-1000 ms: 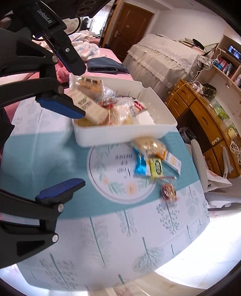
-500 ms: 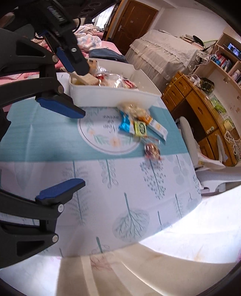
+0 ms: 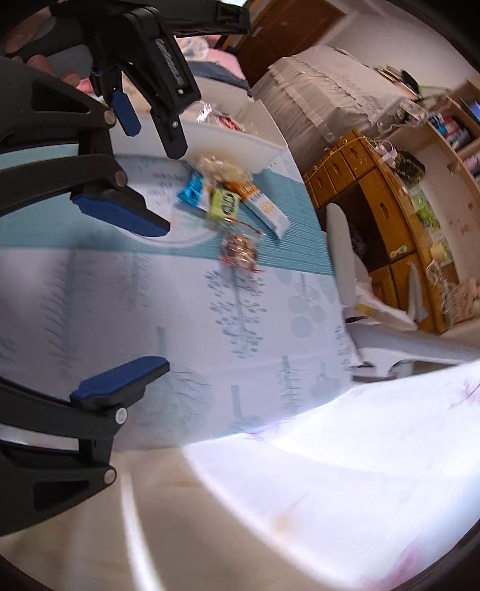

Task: Organize snacks
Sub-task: 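Move both open grippers back toward the snacks on the plate, then grasp the blue foil pack with left gripper while right grasps brown nut pack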

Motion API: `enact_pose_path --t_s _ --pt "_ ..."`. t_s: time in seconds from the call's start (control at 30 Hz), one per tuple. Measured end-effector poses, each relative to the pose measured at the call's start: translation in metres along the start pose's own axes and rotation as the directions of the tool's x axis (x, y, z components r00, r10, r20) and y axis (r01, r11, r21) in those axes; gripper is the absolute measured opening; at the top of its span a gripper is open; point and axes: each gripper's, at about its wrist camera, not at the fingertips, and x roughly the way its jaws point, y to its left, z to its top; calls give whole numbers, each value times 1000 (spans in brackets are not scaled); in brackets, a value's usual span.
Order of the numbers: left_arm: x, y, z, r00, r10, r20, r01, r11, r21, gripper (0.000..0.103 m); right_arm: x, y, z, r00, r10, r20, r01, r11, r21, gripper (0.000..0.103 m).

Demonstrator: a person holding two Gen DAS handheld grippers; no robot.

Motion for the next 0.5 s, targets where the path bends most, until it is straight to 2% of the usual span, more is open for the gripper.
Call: enact_pose_path --t_s 0.17,0.37,0.5 --pt "32 1 15 999 33 28 -31 996 -89 78 32 0 17 997 -32 66 38 994 -98 68" --pt "63 4 30 995 85 49 -78 987 -140 78 81 6 27 994 5 106 19 974 -227 68" --pt "76 6 37 991 116 64 -105 982 -156 78 105 13 26 994 47 99 -17 958 -285 68"
